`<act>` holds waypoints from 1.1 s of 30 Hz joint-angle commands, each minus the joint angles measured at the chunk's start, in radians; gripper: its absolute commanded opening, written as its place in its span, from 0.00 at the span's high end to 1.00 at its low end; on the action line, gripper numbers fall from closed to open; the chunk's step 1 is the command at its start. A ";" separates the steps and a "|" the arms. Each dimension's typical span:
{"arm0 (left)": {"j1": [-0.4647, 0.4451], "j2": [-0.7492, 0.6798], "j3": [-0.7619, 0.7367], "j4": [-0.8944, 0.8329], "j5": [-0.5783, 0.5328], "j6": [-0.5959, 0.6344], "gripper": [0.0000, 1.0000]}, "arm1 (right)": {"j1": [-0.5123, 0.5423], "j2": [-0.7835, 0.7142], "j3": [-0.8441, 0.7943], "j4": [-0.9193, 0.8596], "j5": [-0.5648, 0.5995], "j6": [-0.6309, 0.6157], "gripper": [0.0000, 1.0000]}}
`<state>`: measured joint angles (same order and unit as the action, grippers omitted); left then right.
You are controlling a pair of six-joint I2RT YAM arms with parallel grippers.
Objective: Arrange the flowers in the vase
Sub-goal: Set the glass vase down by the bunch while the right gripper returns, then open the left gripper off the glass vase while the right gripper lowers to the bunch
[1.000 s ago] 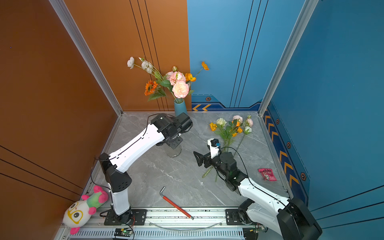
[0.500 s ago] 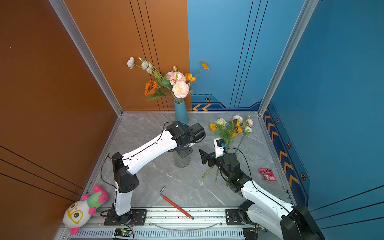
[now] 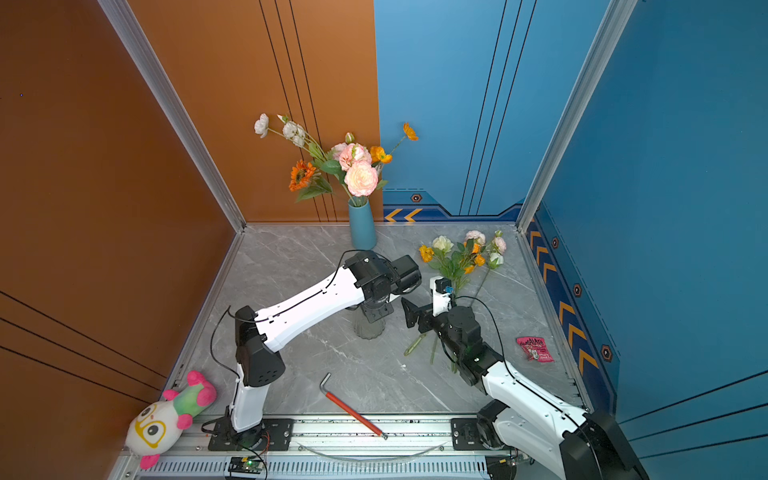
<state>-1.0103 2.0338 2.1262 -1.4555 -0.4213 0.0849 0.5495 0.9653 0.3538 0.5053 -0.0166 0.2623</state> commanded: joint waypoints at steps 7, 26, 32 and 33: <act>-0.018 -0.004 0.000 -0.011 -0.040 0.015 0.41 | -0.008 -0.016 -0.013 -0.022 0.021 0.002 0.00; -0.036 -0.191 0.139 -0.013 0.064 0.151 0.02 | -0.070 -0.040 -0.047 0.003 0.032 0.012 0.00; -0.004 -0.311 0.050 0.105 0.066 0.261 0.02 | -0.076 -0.060 -0.051 -0.016 0.043 -0.041 0.00; 0.007 -0.338 0.023 0.139 0.089 0.271 0.02 | -0.076 -0.062 -0.058 -0.009 0.049 -0.049 0.00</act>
<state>-1.0256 1.7454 2.2005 -1.3949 -0.3786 0.2852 0.4782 0.9279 0.3119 0.5049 0.0055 0.2512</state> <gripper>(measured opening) 0.980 0.999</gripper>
